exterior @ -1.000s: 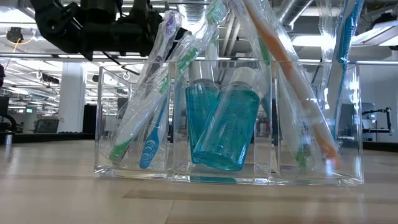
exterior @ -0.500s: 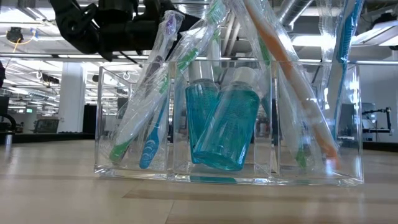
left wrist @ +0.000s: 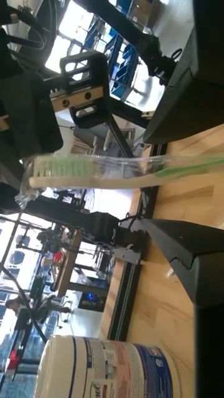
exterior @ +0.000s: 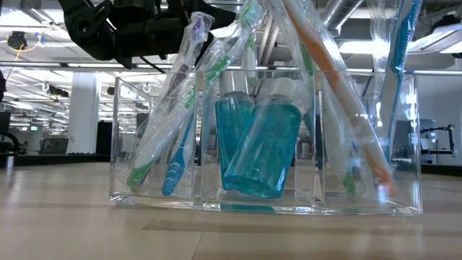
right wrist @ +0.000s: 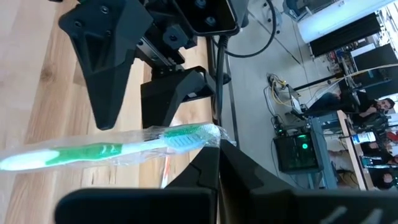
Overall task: Pick & Place toothbrushing station
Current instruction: Put the green toothbrush into the transparent organizer
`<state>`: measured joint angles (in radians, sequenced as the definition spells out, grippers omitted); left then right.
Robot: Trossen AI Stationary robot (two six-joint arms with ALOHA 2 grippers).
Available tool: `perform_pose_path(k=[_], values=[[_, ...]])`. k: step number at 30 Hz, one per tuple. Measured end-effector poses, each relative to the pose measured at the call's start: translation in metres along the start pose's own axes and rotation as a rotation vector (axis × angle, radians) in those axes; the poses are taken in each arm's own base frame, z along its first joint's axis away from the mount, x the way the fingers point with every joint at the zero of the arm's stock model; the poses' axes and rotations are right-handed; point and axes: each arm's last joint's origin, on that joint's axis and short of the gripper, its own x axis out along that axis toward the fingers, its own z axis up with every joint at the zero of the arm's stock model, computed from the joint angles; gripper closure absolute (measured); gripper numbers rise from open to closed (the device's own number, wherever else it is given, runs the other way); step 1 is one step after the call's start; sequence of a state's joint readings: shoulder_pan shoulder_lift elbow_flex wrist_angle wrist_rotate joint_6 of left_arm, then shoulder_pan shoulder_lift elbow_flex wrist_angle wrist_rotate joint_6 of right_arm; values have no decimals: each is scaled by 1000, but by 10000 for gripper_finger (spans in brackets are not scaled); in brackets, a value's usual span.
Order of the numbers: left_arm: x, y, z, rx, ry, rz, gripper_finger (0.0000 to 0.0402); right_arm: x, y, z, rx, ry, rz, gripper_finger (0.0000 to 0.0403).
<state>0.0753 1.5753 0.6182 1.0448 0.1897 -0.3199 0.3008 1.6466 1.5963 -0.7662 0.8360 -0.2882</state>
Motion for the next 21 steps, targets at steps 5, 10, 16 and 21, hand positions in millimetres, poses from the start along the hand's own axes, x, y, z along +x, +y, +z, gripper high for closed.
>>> perform_pose_path(k=[5, 10, 16, 21], values=[[1, -4, 1, 3, -14, -15, 198, 0, 0, 1, 5, -5, -1, 403], [5, -9, 5, 8, -29, -35, 197, 0, -1, 2, 11, -17, -5, 403], [6, -11, 5, 11, -34, -18, 205, 0, -1, 3, 15, -23, -6, 403], [6, -9, 6, 12, -39, 1, 232, 0, -1, 4, 10, -32, -7, 403]])
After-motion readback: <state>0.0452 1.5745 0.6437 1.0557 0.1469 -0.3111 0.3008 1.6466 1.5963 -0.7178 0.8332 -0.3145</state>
